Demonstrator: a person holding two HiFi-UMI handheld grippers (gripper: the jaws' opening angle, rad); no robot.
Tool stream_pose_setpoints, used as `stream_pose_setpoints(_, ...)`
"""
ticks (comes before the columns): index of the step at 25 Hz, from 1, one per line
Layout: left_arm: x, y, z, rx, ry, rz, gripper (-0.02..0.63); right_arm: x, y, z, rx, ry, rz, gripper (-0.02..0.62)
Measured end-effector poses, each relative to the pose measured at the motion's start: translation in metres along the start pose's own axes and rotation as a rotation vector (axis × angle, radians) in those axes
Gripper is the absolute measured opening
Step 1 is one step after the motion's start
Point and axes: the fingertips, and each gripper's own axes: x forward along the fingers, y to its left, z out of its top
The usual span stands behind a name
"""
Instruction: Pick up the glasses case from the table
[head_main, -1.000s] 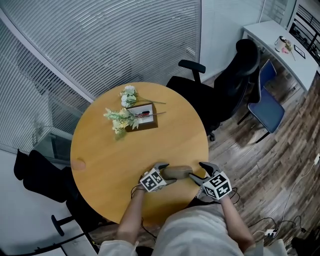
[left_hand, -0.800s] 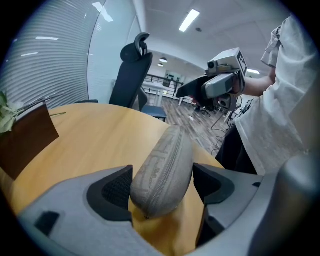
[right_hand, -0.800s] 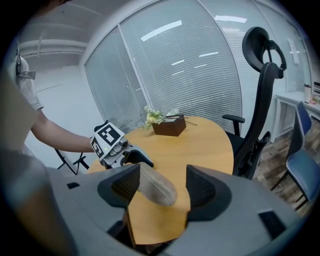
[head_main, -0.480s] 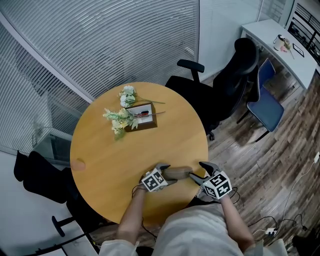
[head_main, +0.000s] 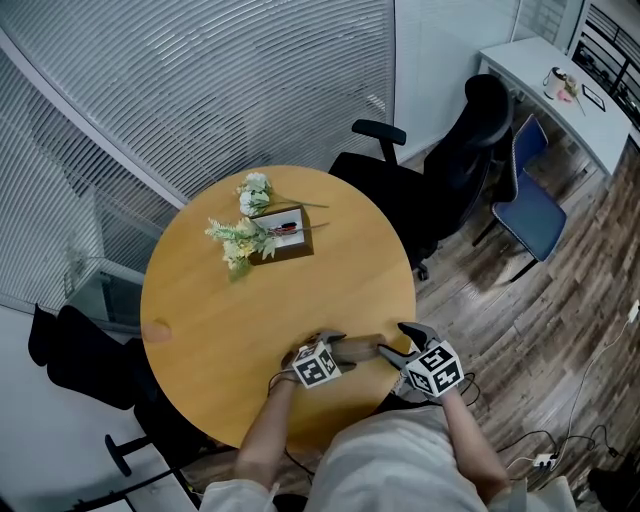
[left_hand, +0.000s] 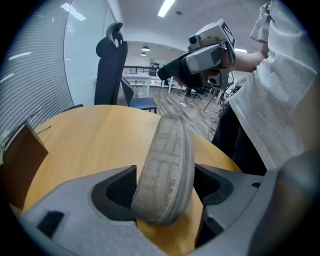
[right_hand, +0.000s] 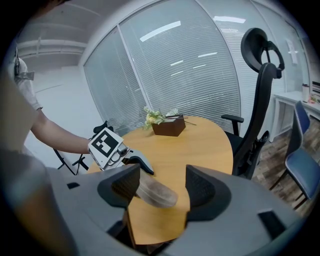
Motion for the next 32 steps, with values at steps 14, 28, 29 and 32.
stream_pose_setpoints(14, -0.007, 0.008, 0.015, -0.333, -0.229, 0.040, 0.313, -0.003, -0.002, -0.001, 0.009, 0.005, -0.012, 0.275)
stream_pose_setpoints(28, -0.024, 0.030, 0.022, -0.637, -0.390, 0.263, 0.297, -0.009, -0.003, -0.003, 0.086, -0.039, -0.006, 0.275)
stream_pose_setpoints(29, -0.026, 0.030, 0.023, -0.653, -0.402, 0.270, 0.295, -0.010, -0.003, -0.003, 0.090, -0.043, -0.007, 0.275)
stream_pose_setpoints(32, -0.031, 0.030, 0.029, -0.690, -0.441, 0.292, 0.290, -0.013, -0.004, -0.002, 0.099, -0.055, -0.011, 0.275)
